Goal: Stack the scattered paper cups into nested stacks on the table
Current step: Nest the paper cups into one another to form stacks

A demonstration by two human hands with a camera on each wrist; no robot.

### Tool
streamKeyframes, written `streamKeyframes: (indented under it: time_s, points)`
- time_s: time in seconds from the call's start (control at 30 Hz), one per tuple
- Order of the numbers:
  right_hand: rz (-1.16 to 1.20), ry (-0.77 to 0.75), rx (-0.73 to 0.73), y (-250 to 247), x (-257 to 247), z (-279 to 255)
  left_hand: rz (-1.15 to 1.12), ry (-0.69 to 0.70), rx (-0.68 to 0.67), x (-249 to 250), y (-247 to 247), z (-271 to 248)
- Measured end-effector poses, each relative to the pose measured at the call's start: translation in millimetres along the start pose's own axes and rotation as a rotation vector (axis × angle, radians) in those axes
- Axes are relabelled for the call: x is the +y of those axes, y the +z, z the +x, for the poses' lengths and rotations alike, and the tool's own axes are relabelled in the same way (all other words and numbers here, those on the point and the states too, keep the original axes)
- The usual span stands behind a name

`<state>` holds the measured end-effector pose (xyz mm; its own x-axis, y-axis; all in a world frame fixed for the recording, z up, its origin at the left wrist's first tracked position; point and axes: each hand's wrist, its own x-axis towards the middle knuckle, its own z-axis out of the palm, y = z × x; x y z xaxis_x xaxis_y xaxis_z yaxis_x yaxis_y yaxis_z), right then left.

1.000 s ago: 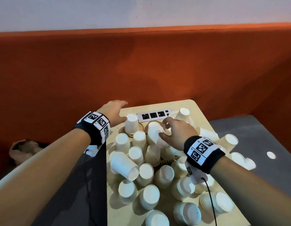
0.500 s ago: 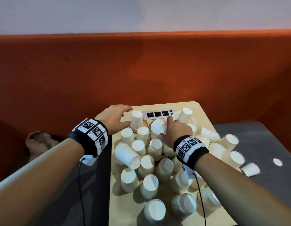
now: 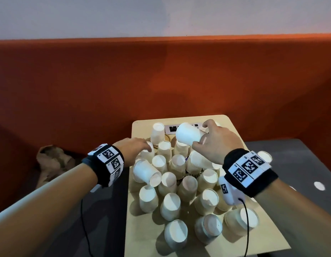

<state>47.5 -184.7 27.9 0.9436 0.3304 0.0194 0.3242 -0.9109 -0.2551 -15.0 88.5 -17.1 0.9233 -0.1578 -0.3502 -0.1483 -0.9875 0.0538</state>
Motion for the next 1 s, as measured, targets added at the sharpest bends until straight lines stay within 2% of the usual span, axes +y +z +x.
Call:
streamKeyframes:
  time_s: [0.07,0.17,0.57,0.83,1.0]
  points:
    - [-0.007,-0.006,-0.023,4,1,-3,0.106,0.032,-0.093,1,3,-6]
    - [-0.016,-0.015,-0.067,10,-1,-7,0.162,0.052,-0.130,4,11,-7]
    - [0.062,-0.009,-0.083,18,-6,-18,0.281,0.080,-0.041,0,49,1]
    - [0.129,-0.005,-0.064,6,1,-18,-0.013,0.074,0.121,-3,26,-14]
    - [0.384,-0.033,0.010,-13,10,-17,-0.286,0.023,0.300,-1,8,-28]
